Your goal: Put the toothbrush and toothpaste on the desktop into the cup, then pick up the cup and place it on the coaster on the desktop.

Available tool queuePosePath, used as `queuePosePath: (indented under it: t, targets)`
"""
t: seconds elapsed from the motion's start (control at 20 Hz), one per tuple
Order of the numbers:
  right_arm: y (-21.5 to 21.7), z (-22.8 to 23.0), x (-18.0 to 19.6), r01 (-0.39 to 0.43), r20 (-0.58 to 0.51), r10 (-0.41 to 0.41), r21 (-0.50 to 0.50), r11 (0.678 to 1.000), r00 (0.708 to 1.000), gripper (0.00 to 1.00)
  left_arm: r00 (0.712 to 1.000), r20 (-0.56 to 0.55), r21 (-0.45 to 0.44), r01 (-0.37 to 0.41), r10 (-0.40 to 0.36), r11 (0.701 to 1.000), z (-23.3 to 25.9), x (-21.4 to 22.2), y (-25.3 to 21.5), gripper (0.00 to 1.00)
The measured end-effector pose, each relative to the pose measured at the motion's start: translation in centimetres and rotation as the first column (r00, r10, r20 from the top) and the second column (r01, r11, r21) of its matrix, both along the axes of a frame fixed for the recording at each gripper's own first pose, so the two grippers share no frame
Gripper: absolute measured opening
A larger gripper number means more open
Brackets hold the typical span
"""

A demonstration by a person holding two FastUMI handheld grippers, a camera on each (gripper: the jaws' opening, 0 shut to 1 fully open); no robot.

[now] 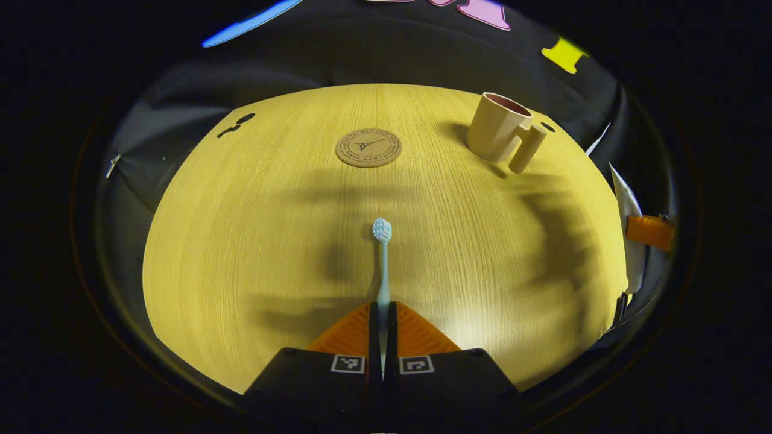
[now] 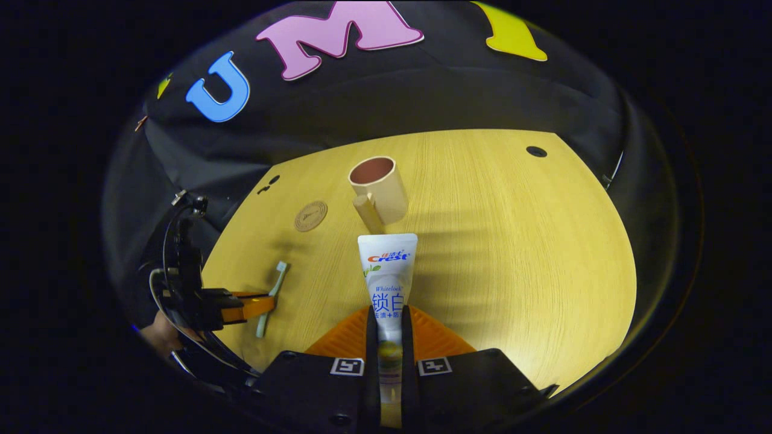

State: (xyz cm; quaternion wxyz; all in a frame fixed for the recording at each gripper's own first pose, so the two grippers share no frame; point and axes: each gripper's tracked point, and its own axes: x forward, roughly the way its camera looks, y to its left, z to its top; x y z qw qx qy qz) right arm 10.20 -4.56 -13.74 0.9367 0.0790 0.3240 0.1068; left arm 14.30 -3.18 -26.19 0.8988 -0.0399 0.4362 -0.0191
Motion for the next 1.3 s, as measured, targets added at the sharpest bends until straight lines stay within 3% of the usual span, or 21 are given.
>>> queuePosePath:
  t: [0.45,0.75,1.05,1.3]
  targets:
    - [1.5,9.8,6.7,-0.017,0.231,0.009,0.03,0.999,0.973,0.17,0.988,0.149,-0.053,-0.026,0.034,0.998,5.4,0.4,-0.4,0.07]
    - [3.3,14.7,11.5,-0.056,0.407,0.032,0.046,0.997,0.913,0.17,0.963,0.263,-0.11,-0.026,0.055,0.994,10.4,1.6,-1.6,0.06]
    - [4.5,15.3,16.4,-0.034,0.476,-0.034,0.133,0.99,0.879,0.17,0.941,0.321,-0.193,-0.05,0.111,0.98,14.9,2.9,-2.2,0.06]
    - [4.6,14.7,20.7,-0.01,0.514,-0.088,0.184,0.983,0.853,0.17,0.932,0.331,-0.188,-0.09,0.149,0.978,15.4,3.4,-0.7,0.06]
